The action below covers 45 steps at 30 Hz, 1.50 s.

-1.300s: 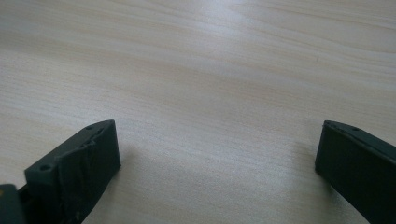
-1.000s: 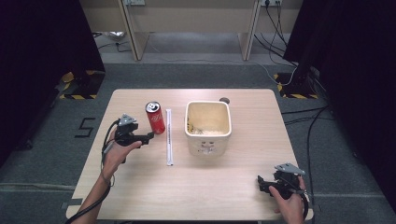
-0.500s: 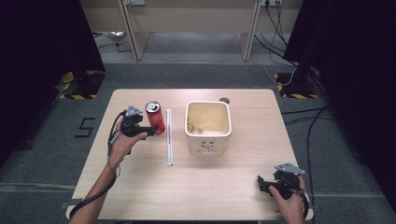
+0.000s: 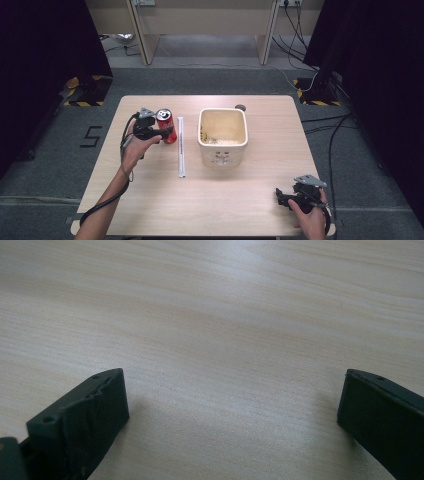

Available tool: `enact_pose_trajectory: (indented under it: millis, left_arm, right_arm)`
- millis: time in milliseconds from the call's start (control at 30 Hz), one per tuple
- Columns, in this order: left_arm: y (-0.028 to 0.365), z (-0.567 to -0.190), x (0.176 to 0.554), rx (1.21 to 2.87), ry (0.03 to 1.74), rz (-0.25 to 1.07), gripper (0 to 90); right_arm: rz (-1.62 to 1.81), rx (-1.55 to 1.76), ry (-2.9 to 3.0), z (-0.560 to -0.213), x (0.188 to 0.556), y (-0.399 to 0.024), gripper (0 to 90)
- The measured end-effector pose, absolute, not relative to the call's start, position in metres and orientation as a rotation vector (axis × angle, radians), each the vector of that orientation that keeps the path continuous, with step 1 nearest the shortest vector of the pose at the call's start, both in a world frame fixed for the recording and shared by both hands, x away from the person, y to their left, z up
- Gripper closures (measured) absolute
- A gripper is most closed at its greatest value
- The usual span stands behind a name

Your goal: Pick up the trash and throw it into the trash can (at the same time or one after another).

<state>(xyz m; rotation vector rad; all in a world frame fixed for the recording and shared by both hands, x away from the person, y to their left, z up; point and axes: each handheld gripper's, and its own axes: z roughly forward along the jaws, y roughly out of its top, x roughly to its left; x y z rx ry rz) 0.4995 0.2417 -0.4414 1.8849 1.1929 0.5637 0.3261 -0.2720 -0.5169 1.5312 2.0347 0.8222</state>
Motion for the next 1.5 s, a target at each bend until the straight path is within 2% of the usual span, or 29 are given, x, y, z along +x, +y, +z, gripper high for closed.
enact_pose_trajectory:
  millis: [600,700,800,833,1500]
  left_arm:
    - [0.230,-0.456,0.516,1.883,1.212,0.578,19.5]
    - [0.230,-0.459,0.518,1.876,1.212,0.571,23.4]
    - [0.230,-0.459,0.519,1.882,1.199,0.578,32.8]
    - [0.230,-0.459,0.519,1.887,1.196,0.581,33.5]
    - [0.226,-0.434,0.500,1.936,1.094,0.536,34.2]
  right_arm:
    - [0.825,1.524,2.040,-0.517,0.326,-0.272,0.2]
    - [0.825,1.523,2.041,-0.517,0.326,-0.272,0.2]
    - [0.825,1.522,2.042,-0.517,0.326,-0.272,0.2]
    - [0.826,1.522,2.042,-0.517,0.326,-0.272,0.2]
    - [0.827,1.522,2.045,-0.517,0.326,-0.272,0.2]
